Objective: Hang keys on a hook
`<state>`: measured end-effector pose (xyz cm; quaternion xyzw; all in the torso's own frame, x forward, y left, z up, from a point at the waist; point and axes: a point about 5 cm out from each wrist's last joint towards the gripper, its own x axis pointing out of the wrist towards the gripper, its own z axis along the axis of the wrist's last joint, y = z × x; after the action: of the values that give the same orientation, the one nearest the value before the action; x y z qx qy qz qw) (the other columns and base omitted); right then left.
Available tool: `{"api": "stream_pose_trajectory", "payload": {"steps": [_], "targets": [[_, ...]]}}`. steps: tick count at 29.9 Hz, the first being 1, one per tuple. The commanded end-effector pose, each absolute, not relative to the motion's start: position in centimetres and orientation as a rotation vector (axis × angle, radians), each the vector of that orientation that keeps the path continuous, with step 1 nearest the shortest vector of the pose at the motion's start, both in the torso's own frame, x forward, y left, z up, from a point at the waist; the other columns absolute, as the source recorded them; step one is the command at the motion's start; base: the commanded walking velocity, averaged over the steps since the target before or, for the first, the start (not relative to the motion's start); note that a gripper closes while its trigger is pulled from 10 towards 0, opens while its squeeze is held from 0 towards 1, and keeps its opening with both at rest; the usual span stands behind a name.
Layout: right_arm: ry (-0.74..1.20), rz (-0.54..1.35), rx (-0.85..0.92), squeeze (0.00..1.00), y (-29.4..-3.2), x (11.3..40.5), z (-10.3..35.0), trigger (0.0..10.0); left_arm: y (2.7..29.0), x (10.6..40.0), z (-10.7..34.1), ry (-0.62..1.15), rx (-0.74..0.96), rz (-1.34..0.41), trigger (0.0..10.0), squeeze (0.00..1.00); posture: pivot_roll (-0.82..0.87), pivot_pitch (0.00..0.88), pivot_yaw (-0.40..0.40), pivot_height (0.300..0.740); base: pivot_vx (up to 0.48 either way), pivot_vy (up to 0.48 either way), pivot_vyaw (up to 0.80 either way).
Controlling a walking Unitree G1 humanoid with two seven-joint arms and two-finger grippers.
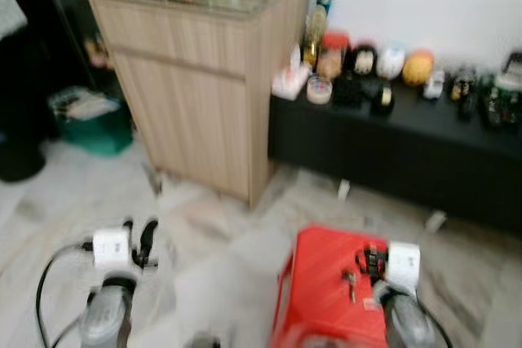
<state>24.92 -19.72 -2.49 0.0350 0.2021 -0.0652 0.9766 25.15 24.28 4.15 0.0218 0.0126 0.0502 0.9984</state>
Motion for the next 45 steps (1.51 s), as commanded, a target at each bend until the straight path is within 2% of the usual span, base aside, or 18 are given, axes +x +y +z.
{"api": "stream_pose_trajectory", "payload": {"steps": [1,19,25,45], "targets": [[0.394,-0.135,0.069,0.00,-19.9,25.2,-2.2,10.0,24.3,25.1,4.2,0.031,0.040,0.097,10.0,0.00,0.03,0.000,-0.023,0.636,0.000,0.000,0.00],[0.449,-0.127,0.075,0.00,-19.9,25.2,-2.6,10.0,23.8,25.8,4.8,0.038,0.036,0.087,10.0,0.00,0.03,0.000,-0.023,0.636,0.000,0.000,0.00],[0.454,-0.119,0.059,0.00,-20.0,25.3,-2.5,10.0,23.8,25.9,4.8,0.040,0.036,0.083,10.0,0.00,0.03,0.000,-0.024,0.606,0.000,0.000,0.00],[0.414,-0.119,0.063,0.00,-20.4,26.0,-1.8,10.0,23.6,26.6,5.6,0.018,0.038,0.072,10.0,0.00,0.03,0.000,-0.021,0.606,0.000,0.000,0.00]]}}
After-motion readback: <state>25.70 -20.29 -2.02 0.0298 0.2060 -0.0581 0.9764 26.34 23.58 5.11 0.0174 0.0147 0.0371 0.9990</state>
